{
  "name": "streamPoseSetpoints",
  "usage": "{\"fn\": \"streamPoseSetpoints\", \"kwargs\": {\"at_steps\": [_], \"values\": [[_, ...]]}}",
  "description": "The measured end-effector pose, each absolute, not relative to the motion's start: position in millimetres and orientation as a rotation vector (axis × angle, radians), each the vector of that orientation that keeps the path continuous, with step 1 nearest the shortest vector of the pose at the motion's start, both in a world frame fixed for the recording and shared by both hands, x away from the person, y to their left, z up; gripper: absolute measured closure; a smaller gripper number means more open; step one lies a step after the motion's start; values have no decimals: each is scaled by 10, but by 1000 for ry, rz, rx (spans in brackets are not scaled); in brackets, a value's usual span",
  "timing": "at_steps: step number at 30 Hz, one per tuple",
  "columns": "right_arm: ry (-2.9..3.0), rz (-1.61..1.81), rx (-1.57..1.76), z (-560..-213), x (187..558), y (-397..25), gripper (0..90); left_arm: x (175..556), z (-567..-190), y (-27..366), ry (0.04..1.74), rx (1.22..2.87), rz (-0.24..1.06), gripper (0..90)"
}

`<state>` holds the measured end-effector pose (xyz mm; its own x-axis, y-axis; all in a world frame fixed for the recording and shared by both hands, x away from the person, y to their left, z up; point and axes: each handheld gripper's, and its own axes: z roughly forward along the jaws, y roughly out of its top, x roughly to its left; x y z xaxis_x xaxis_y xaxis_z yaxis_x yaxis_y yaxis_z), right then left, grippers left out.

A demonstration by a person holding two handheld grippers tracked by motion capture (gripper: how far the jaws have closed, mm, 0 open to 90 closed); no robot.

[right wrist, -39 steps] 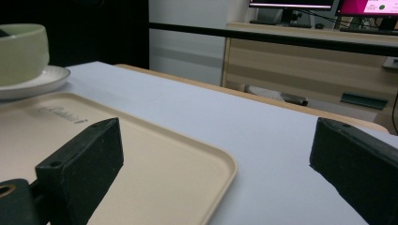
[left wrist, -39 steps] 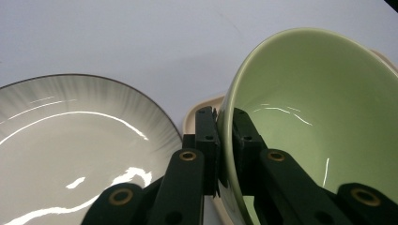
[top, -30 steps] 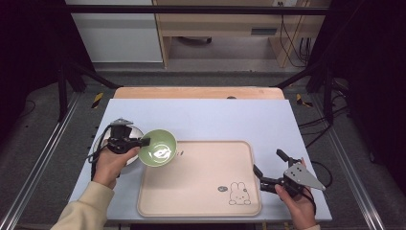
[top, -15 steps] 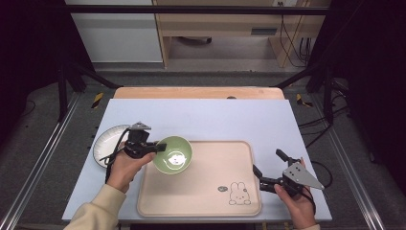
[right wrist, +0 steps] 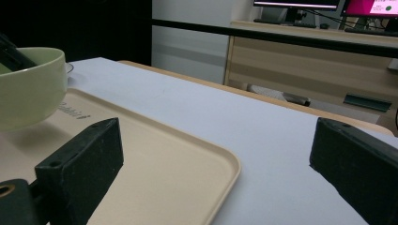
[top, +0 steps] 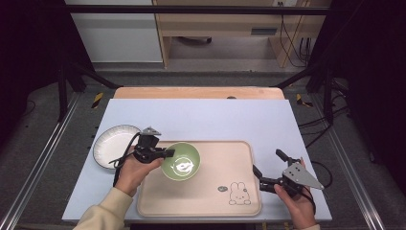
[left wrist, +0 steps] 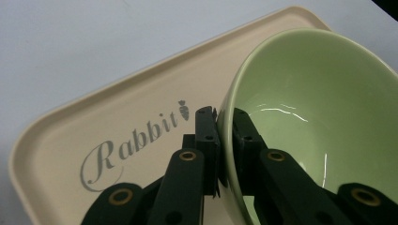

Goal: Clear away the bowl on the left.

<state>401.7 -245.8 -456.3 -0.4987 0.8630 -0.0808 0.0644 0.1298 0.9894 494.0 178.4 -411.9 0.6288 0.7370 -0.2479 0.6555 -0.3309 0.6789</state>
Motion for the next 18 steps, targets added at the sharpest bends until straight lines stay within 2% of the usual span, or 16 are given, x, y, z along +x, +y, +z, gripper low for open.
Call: {"fn": "streamPoseSetpoints", "kwargs": {"at_steps": [18], "values": [[1709, 1440, 905, -4560, 4015, -2461, 32, 4878, -4222, 1577, 1037, 2119, 91, 836]]}}
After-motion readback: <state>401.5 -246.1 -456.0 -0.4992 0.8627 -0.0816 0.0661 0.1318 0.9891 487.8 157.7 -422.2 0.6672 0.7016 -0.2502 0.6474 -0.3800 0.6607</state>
